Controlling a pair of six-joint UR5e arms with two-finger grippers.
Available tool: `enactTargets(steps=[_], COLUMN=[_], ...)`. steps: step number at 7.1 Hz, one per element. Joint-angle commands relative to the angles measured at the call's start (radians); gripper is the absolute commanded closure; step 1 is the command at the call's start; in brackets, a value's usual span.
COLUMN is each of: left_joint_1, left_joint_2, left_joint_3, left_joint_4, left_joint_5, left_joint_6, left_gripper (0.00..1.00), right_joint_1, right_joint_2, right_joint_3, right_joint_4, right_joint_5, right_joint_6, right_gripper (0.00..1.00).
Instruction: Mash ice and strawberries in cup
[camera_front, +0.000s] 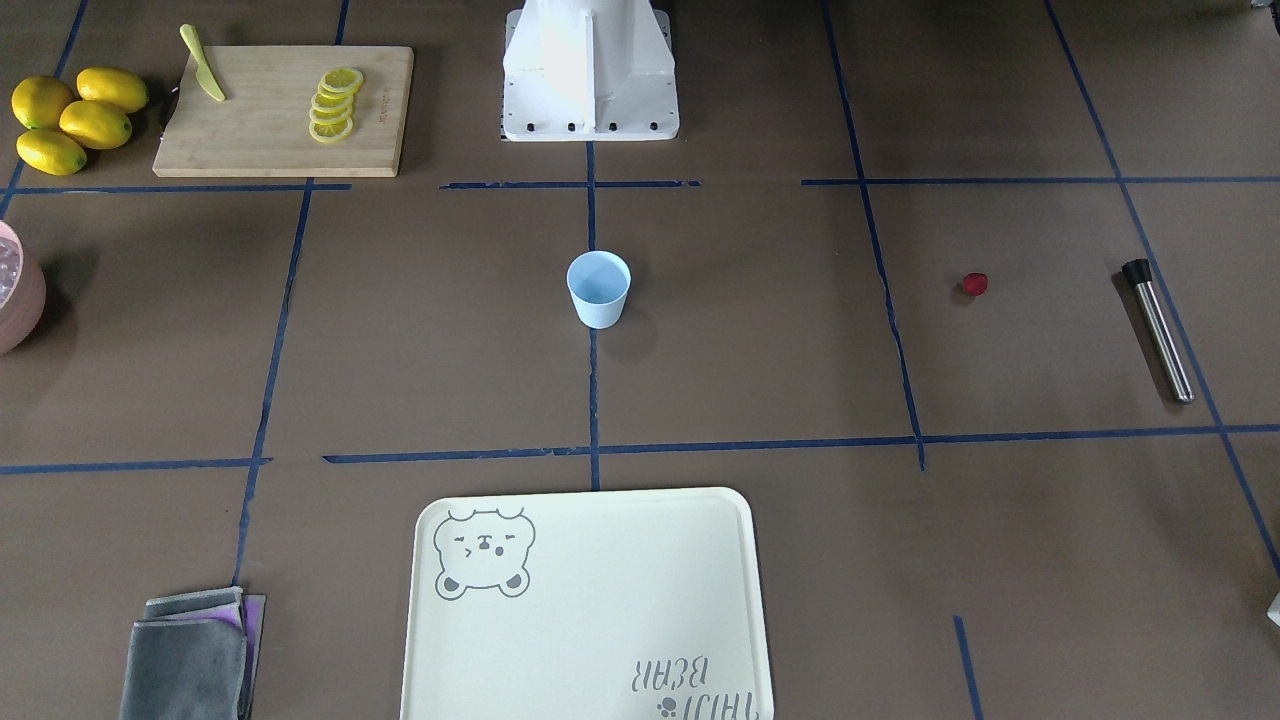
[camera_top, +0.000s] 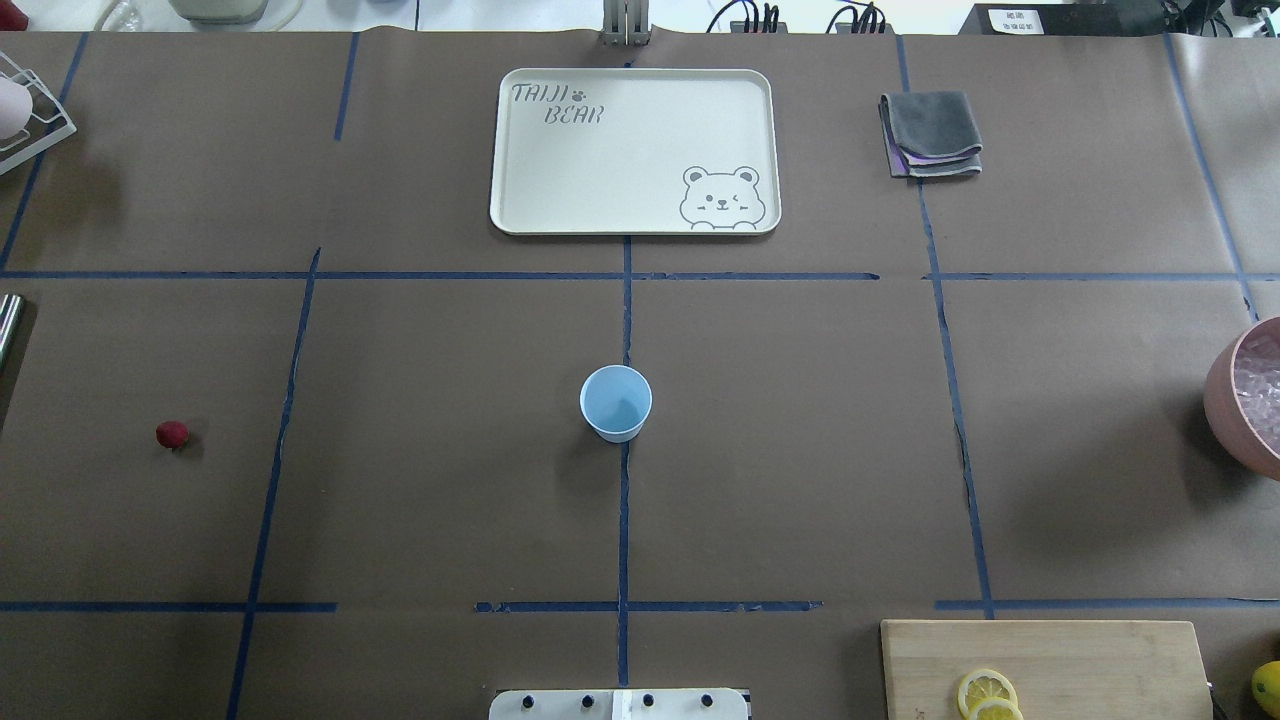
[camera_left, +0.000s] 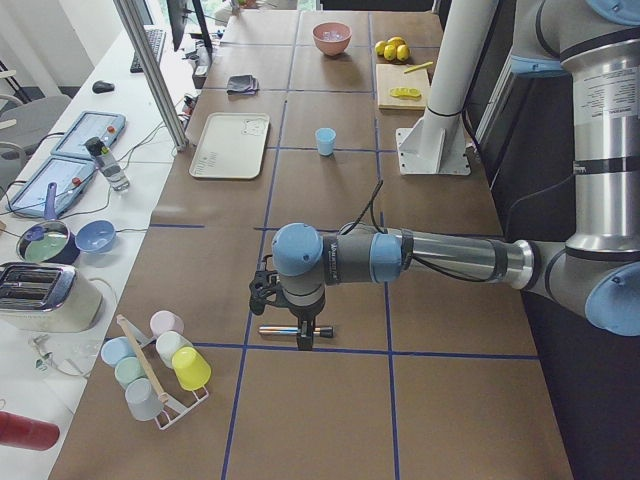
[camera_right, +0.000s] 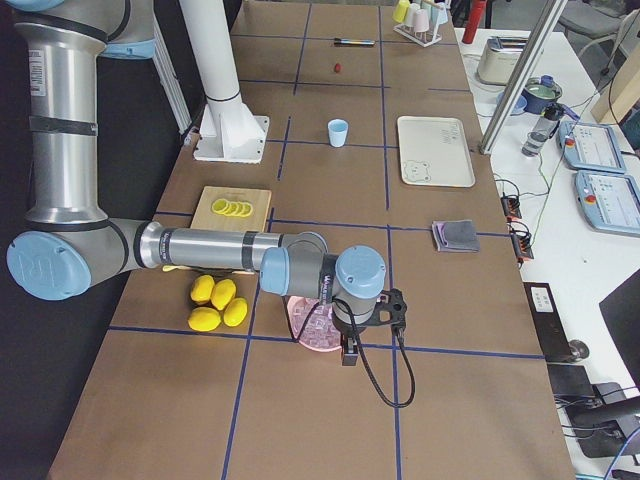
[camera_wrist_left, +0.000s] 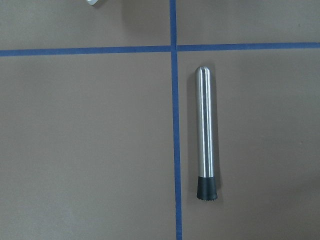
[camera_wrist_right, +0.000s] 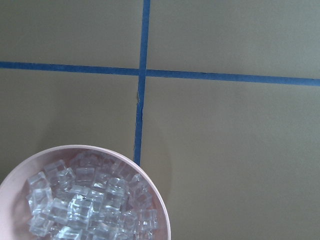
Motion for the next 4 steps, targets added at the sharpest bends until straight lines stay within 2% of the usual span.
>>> enactTargets(steps=[1,3,4], left_joint_1=[-0.001,-0.001,0.000], left_joint_2=[0.004,0.002,0.002], left_joint_3=[0.004,-0.009,-0.010], left_joint_4=[-0.003,-0.004,-0.004], left_joint_5=[-0.002,0.000,0.000], left_joint_6=[0.004,0.010,0.007], left_gripper=[0.00,0.00,0.00], right_joint_1=[-0.002,-0.011,-0.032], right_joint_2=[0.000,0.001,-0.004], right_joint_3=[-0.002,0.010,0.050], right_joint_4=[0.001,0.003,0.000], right_joint_5=[0.007,0.010,0.024], right_joint_6=[0.000,-0.005,-0.005], right_gripper=[0.00,0.00,0.00])
